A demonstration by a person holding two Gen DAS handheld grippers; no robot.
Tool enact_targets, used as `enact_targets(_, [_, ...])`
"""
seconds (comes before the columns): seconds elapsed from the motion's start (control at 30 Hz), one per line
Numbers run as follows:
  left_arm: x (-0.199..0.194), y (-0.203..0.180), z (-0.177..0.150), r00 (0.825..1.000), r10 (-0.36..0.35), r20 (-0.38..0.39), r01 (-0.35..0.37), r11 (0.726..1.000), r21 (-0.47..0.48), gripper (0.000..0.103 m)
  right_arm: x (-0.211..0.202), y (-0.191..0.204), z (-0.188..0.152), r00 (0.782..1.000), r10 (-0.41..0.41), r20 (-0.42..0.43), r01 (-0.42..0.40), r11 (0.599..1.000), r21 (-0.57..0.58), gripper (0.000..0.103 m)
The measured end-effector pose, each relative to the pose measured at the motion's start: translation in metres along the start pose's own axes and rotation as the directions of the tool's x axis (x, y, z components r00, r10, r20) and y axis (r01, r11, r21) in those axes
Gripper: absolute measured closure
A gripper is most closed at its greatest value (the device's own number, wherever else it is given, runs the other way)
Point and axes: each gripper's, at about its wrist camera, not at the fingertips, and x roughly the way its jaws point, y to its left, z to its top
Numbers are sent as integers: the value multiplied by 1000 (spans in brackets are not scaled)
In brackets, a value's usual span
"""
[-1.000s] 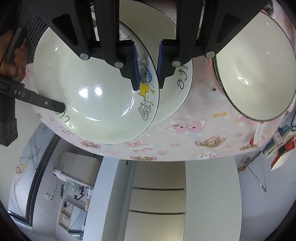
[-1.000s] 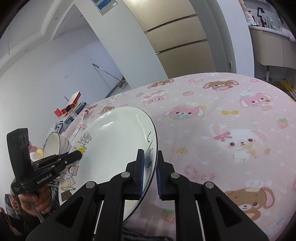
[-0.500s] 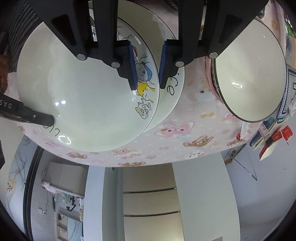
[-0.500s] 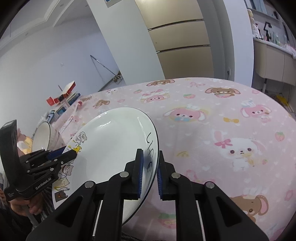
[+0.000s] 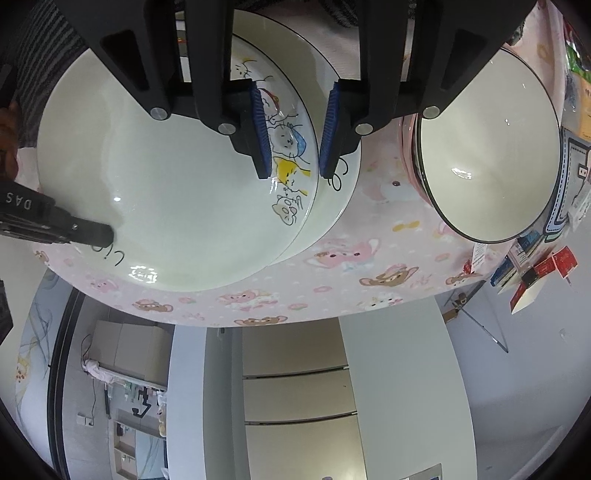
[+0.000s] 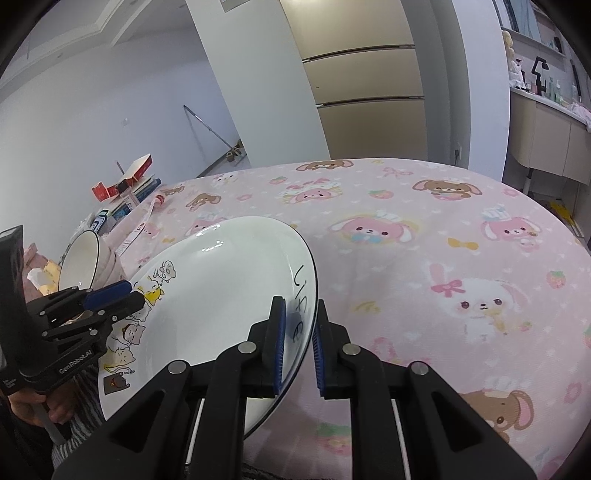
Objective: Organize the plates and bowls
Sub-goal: 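Carry the cat-printed plate with both grippers over the plate stack, then lower the cat-printed plate onto the plate stack and open both grippers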
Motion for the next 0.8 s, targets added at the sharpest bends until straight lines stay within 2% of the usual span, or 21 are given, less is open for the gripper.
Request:
enact_targets(0.07, [-3,-1,0,1000,5,13,-5,1000,3,72,0,3,-1,1000,-16,1,16,1000,-12,89])
enact_targets(0.1, [-6,-2,0,1000,11,22,-11,1000,7,63,0,5,-1,1000,-26,2,26,999,-21,89])
enact_targets(0.13, [-8,-3,0,999,16,34,-17,1000,13,40,0,7,-1,999,-35,1,35,999,-31,89])
enact_targets(0.2, [-14,-5,0,998,5,61,-6,1000,25,19,2,11,-1,999,-46,-3,46,998,-51,88])
enact_targets(0.3, [-20,-9,0,996,-1,90,-3,999,46,19,4,18,-2,997,-72,-8,71,994,-88,87])
enact_targets(0.5, [-18,-11,1,997,-9,81,4,998,59,13,10,28,-5,996,-87,-32,81,986,-145,86])
enact_targets(0.57, [-17,-11,1,997,-12,75,8,998,56,8,13,38,-8,991,-125,-41,115,973,-200,86])
enact_targets(0.6, [-17,-10,1,997,-13,73,9,999,53,2,14,43,-8,988,-153,-36,142,964,-226,85])
enact_targets(0.67, [-17,-10,1,997,-16,78,12,999,51,0,14,48,-10,983,-183,-27,170,952,-254,85])
enact_targets(0.8, [-17,-11,0,997,-15,76,10,998,59,0,13,40,-9,988,-149,-34,137,965,-223,85])
